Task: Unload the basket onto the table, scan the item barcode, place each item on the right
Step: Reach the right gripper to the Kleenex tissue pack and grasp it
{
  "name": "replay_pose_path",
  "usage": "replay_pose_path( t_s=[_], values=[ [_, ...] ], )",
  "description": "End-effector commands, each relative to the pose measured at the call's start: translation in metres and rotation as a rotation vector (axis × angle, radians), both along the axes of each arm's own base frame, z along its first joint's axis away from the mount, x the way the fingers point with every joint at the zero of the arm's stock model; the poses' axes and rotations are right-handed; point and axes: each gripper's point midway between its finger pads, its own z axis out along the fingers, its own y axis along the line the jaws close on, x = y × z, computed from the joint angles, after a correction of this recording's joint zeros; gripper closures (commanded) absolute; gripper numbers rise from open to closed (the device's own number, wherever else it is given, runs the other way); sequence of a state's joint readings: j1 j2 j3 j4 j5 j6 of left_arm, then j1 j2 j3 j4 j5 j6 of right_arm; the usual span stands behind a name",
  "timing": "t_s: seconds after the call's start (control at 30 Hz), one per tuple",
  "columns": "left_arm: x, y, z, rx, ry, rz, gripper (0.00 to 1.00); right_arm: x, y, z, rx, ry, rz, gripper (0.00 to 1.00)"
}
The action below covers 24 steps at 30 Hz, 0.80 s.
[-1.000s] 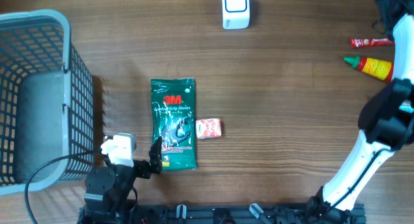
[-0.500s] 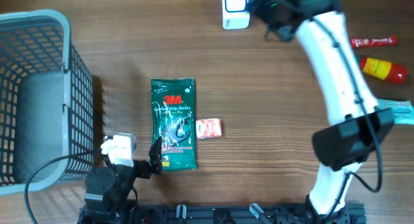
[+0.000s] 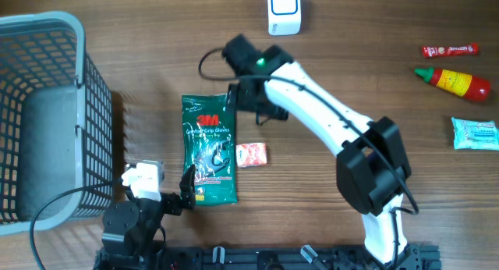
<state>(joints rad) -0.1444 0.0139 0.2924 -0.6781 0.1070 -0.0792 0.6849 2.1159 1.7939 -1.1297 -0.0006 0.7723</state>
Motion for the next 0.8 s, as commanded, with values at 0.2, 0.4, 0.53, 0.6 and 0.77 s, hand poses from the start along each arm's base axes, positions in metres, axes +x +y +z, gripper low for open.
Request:
replay_pose_path(
  t_s=[0.2,0.4,0.53,0.6,0.77],
  values=[
    [-0.001,-0.003,0.001,0.01,-0.012,-0.024,0.0,-0.039,-0.002,-0.013,-0.064,0.112,0.089,0.17],
    [-0.001,-0.003,0.001,0.01,-0.012,-0.024,0.0,-0.05,-0.01,-0.014,0.034,0.227,0.294,0.21],
    [-0.001,-0.003,0.001,0.01,-0.012,-0.024,0.0,-0.058,-0.017,-0.033,0.082,0.273,0.355,0.21],
    [-0.001,-0.003,0.001,0.01,-0.012,-0.024,0.0,-0.067,-0.006,-0.042,0.182,0.297,0.413,0.22],
    [-0.001,-0.003,0.001,0.01,-0.012,-0.024,0.0,-0.072,-0.003,-0.063,0.225,0.291,0.432,0.3]
  ],
)
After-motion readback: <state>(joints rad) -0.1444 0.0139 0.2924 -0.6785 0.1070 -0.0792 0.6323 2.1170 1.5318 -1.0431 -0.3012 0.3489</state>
